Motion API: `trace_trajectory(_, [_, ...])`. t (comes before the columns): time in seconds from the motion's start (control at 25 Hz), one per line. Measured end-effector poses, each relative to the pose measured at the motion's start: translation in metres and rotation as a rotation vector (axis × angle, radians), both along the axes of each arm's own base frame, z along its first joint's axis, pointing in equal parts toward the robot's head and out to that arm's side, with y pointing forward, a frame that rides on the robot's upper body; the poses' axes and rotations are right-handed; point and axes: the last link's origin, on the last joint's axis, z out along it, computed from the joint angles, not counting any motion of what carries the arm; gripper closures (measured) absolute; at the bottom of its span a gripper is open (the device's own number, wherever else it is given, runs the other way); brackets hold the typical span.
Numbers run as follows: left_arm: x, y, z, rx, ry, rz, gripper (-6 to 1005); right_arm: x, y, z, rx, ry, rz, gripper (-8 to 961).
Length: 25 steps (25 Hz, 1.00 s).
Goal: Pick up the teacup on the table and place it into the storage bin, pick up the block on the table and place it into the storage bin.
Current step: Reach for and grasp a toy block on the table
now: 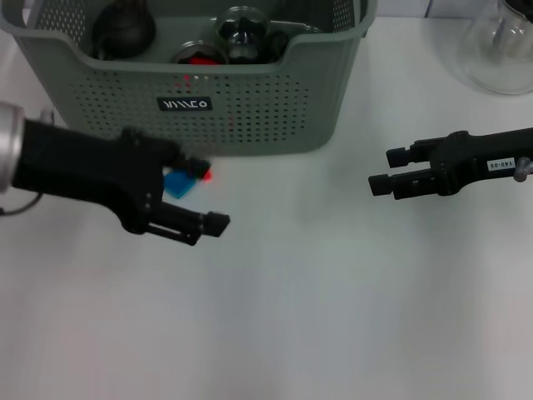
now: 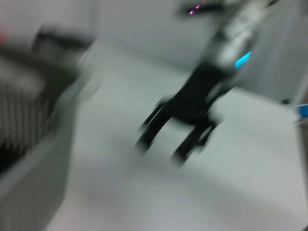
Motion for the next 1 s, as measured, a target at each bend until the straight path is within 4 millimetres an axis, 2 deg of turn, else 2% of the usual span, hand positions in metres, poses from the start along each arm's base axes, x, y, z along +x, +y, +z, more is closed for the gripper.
trace_trajectory(0.2, [-0.022,0.025,-0.026,0.019,0.147,0.272,169,-0.001,0.001,0.001,0.003,-0.002,0.002,157])
trace_trajectory(0.36, [-0.026,0.039,-0.042,0.045,0.248,0.355,172,-0.002,0.002,0.001,0.003,-0.003,0.005,158])
trace_trajectory(0.72, [-0.029,0.059,-0.06,0.166,0.431,0.371,172,0.0,0.001,0.0,0.0,-0.004,0.005,158])
trace_trajectory(1.0, [-0.032,0.068,-0.07,0.182,0.478,0.375,169,0.001,-0.001,0.0,0.0,-0.003,0.002,157])
